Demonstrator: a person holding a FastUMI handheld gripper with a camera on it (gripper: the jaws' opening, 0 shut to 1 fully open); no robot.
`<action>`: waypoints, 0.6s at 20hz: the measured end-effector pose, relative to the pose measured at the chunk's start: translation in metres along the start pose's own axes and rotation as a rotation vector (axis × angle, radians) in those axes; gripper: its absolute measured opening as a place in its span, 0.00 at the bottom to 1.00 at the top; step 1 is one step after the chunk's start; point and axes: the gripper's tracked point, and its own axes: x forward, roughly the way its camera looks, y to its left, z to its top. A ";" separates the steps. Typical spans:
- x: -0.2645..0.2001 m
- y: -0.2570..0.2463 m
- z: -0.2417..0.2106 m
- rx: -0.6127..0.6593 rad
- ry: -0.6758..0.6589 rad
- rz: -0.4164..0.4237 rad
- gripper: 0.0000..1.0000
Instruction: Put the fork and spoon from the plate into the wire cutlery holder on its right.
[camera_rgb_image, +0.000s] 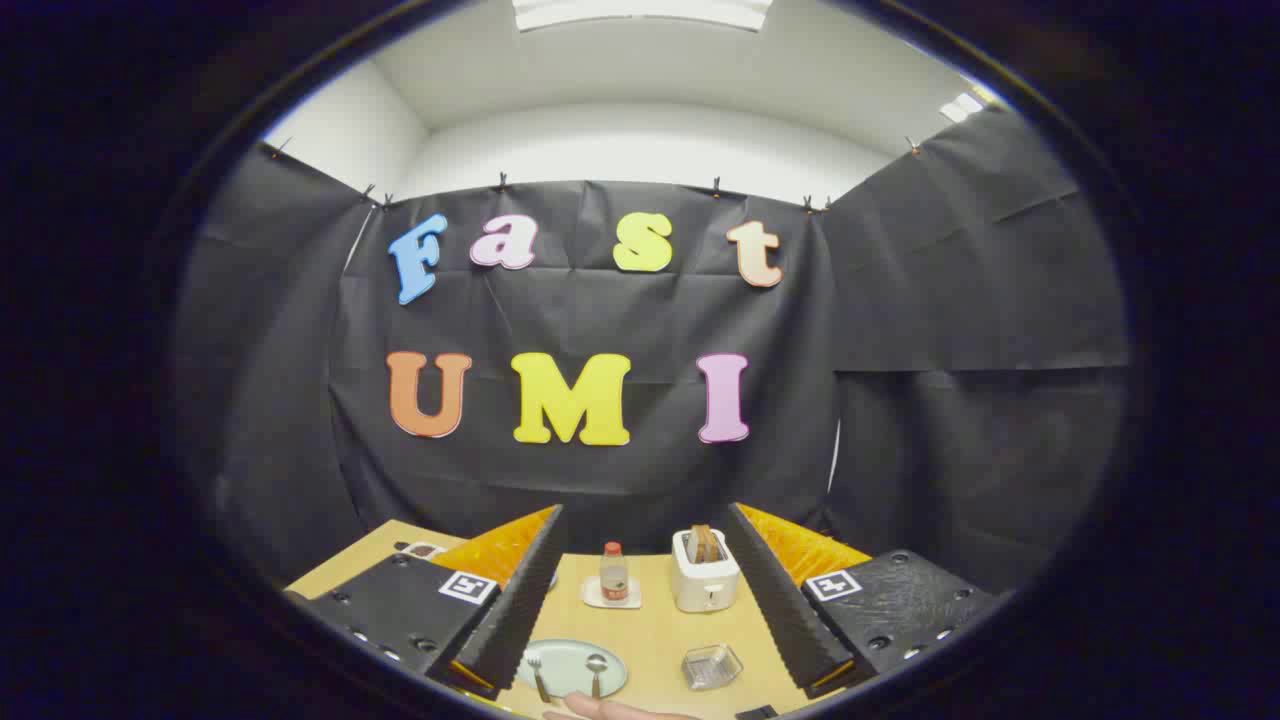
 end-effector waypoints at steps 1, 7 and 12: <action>-0.002 0.001 0.001 -0.002 0.000 -0.006 0.96; 0.000 0.004 0.002 -0.009 0.017 -0.021 0.96; 0.006 0.000 -0.002 0.006 0.024 -0.043 0.96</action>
